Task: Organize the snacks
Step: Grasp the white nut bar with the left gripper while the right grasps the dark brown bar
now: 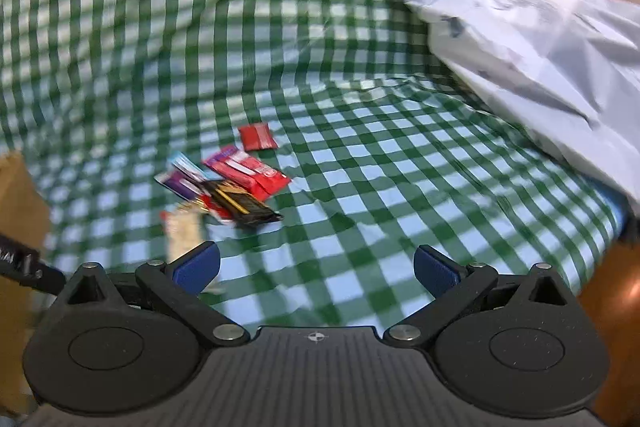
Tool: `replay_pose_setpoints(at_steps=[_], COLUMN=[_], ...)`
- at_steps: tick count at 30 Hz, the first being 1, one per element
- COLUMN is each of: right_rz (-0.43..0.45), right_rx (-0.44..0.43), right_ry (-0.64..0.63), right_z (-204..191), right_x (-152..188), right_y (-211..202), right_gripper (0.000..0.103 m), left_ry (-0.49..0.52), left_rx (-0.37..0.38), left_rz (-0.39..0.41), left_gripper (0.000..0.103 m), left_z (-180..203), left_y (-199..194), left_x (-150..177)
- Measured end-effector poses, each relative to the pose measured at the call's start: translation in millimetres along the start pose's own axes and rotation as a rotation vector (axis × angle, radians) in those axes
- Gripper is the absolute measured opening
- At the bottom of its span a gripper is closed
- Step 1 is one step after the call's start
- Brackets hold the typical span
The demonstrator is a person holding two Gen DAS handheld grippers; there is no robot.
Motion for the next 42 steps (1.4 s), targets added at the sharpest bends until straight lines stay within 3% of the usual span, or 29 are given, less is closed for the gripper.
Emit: replay_pose_setpoints(at_steps=[8,10,14,17,18,19,20,21,22,23,26,34,38,42], right_rz=[-0.034,-0.027,0.032,0.102,0.117,0.127,0.13,0.114,0.116,0.108,0.062,-0.026,0.002,0.072], right_rx=[-0.024,-0.022,0.009,0.025,0.011,-0.021,-0.049,-0.057,-0.04,-0.036,-0.072,-0.184,-0.227,-0.293], right_ry=[-0.27,-0.333,-0.444,-0.523,-0.564,-0.617,-0.654,-0.674,-0.68,-0.676,-0.579,-0.212,-0.107,-0.083], right_z=[-26.9,-38.7,-58.2,-67.3,-69.8,-72.4,-75.6,-78.8,-81.1,-81.6,-74.1,-39.2,-39.5,-57.6], right_x=[-34.5,-33.1,-35.1,-35.3,-33.6,-29.8,-27.1,-25.1,-22.8,-21.3,-18.4,-8.3,-4.6,-3.5], right_y=[115.0,130.6,154.8,161.9,161.2,156.4,155.8,154.0,152.6,151.1,139.8,87.1,46.1,-12.2], right_gripper=[0.102,0.102,0.102,0.1,0.095,0.085,0.049,0.029,0.026,0.015,0.015,0.015,0.015,0.015], left_ry=[-0.058,-0.087,-0.077,-0.049,-0.062,-0.077,-0.083,-0.081,-0.075,-0.072,-0.108,-0.105,-0.09,-0.096], left_rx=[-0.016,0.069,0.055,0.051,0.05,0.062,0.06,0.036,0.038,0.056,0.138,0.192,0.209,0.197], left_rz=[-0.088,-0.103,-0.188,-0.156,-0.146,-0.152,-0.144,-0.12,-0.102,-0.099,-0.118,-0.064,-0.021,0.042], left_gripper=[0.103,0.103,0.103,0.103,0.102,0.093,0.08,0.068,0.04,0.041,0.04,0.04,0.04,0.04], left_z=[26.2,23.5,24.2,23.6,19.5,14.6,11.1,8.4,5.2,1.7,-14.9,-41.0,-58.0,-84.3], left_y=[82.1,91.4,116.8,114.8,112.1,110.9,108.7,104.2,99.4,96.5,90.0,38.3,2.9,-42.3], left_x=[-90.9,-103.5,-117.6,-110.2,-105.9,-101.7,-97.5,-92.0,-88.6,-86.2,-78.8,-27.8,7.6,54.5])
Point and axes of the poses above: each gripper's, at about its wrist camera, not at the fingertips, and y roughly the way its jaws point, z to its right, x to its underside, the point moved 1 cm from there along y, roughly the way its jaws point, and after that the axes turned 14 degrees about -z, right-handed, at the moved point
